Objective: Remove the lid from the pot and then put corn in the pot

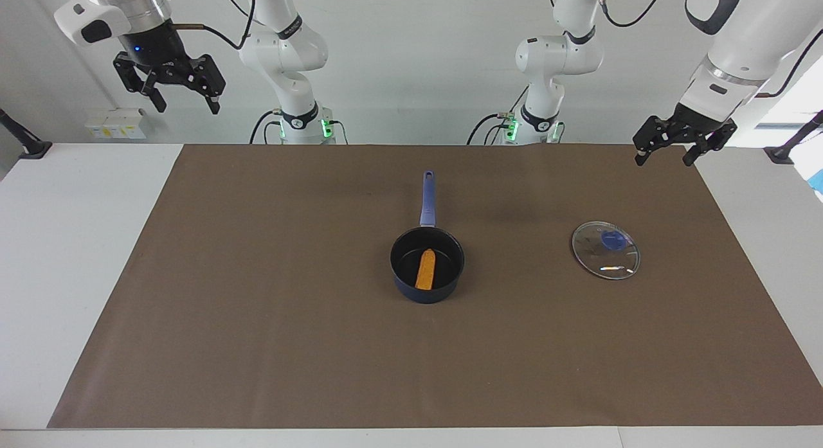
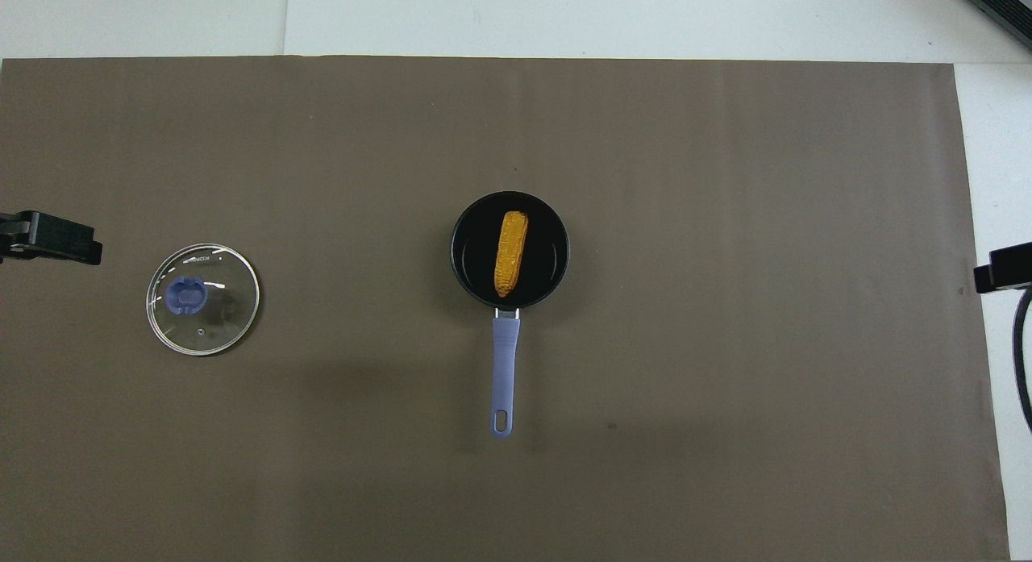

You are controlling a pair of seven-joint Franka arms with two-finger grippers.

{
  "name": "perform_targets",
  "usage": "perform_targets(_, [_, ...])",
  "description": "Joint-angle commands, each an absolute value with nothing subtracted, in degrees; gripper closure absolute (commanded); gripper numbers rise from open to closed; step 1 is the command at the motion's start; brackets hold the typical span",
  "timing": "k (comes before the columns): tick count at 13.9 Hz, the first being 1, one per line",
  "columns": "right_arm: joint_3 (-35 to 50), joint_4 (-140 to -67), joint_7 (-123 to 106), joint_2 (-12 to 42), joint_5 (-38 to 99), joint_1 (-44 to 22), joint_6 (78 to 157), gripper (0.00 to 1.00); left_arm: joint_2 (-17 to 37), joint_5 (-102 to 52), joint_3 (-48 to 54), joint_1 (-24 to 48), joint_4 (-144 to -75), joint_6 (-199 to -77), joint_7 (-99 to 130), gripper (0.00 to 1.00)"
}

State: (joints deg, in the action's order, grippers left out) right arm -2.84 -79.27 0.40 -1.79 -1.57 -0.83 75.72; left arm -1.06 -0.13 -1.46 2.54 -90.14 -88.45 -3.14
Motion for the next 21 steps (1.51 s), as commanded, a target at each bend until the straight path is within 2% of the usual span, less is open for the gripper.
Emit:
perform_targets(1, [-2.46,-82.62,1.85,-3.78,-1.14,-0.35,77.78,0.00,-1.40,0.36,-1.50,2.90,-87.97,-86.04,-3.78,0.00])
perform_targets(4, [-2.46,-84.72,2.98,-4.66,-1.06,-0.35,78.57,0.00,-1.76,0.26,-1.67,2.81,-88.59,-85.69,-3.43,0.00])
perform_targets(12, [-2.46,-89.03,4.57,-4.92,-0.97,-0.79,86.56,0.00,-1.85,0.26,-2.29,2.20,-88.59,-85.43,-3.43,0.00])
perform_targets(21, [-2.37,-89.65,5.54,-5.27,0.88,-0.88,85.87,0.00,-1.85,0.26,-2.29,2.02,-88.59,-85.43,-3.43,0.00])
